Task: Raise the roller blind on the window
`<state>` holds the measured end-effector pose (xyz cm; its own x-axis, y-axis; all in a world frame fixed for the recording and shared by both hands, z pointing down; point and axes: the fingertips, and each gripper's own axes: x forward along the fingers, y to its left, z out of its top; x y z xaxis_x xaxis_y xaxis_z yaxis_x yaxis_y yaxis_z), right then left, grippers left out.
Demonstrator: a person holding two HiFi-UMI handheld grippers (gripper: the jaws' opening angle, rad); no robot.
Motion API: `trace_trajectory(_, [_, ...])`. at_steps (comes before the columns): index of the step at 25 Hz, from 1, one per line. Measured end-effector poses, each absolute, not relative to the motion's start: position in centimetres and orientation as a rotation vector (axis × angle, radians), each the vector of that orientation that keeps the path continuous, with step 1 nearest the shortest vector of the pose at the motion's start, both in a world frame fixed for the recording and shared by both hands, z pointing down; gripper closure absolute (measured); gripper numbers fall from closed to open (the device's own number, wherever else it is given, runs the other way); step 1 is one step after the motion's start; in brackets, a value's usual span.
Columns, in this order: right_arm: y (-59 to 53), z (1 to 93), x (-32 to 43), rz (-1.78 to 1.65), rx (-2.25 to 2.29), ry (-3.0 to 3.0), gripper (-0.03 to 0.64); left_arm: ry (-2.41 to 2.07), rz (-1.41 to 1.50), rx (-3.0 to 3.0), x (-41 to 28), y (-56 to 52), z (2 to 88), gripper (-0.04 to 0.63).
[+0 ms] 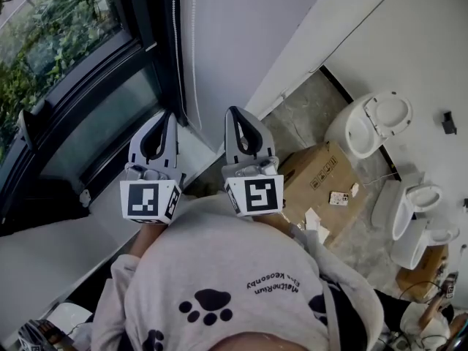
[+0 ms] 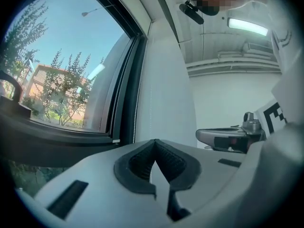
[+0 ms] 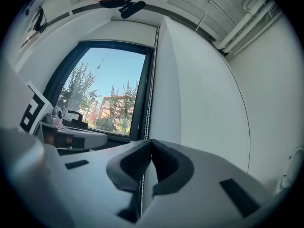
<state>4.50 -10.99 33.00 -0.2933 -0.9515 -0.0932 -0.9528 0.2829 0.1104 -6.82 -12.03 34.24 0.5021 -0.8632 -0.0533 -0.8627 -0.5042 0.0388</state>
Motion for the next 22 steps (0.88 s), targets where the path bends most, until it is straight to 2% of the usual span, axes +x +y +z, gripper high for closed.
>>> trace_trajectory(22, [-10.4, 32.8, 5.2, 0.27, -1.899, 2.489, 0.607, -1.543, -0.088, 2.742, -5.4, -11.0, 34.0, 0.588])
